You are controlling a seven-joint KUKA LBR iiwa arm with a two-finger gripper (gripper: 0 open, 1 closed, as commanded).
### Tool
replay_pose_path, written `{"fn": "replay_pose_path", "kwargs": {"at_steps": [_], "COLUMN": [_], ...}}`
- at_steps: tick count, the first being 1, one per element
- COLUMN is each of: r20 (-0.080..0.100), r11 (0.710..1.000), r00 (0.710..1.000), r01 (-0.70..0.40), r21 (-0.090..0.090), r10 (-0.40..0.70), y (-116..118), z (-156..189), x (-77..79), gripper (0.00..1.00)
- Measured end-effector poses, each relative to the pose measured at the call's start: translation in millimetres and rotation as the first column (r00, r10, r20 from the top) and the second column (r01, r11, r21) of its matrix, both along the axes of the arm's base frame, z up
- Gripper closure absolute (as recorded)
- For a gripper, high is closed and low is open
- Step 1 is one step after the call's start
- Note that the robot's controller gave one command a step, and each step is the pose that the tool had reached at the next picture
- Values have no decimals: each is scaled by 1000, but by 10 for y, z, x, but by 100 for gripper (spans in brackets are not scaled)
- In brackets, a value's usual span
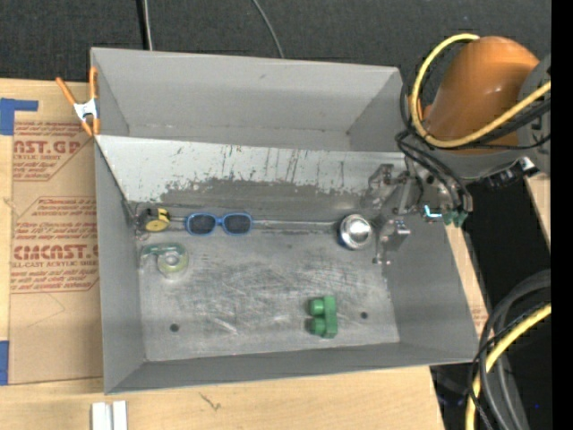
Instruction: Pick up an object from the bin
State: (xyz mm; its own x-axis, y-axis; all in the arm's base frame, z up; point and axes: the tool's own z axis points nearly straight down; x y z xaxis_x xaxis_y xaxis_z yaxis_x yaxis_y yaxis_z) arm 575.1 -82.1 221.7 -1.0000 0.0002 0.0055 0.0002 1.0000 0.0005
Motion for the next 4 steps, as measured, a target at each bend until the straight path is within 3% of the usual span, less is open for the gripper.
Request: {"fn": "replay_pose_path", "kwargs": {"at_steps": [1, 2, 3, 4], "r20": [17, 13, 21, 12], "r11": [987, 867, 779, 799], "r00": [987, 867, 779, 799], "r01": [-162, -499, -627, -602], "r21": [-2, -4, -10, -1], "r10": [162, 499, 627, 602], "y": [848, 777, 1493, 1911], "z": [-1506, -1461, -1483, -1049], "x": [-796, -737, -856, -739], "gripper": [0, 0, 0, 0]}}
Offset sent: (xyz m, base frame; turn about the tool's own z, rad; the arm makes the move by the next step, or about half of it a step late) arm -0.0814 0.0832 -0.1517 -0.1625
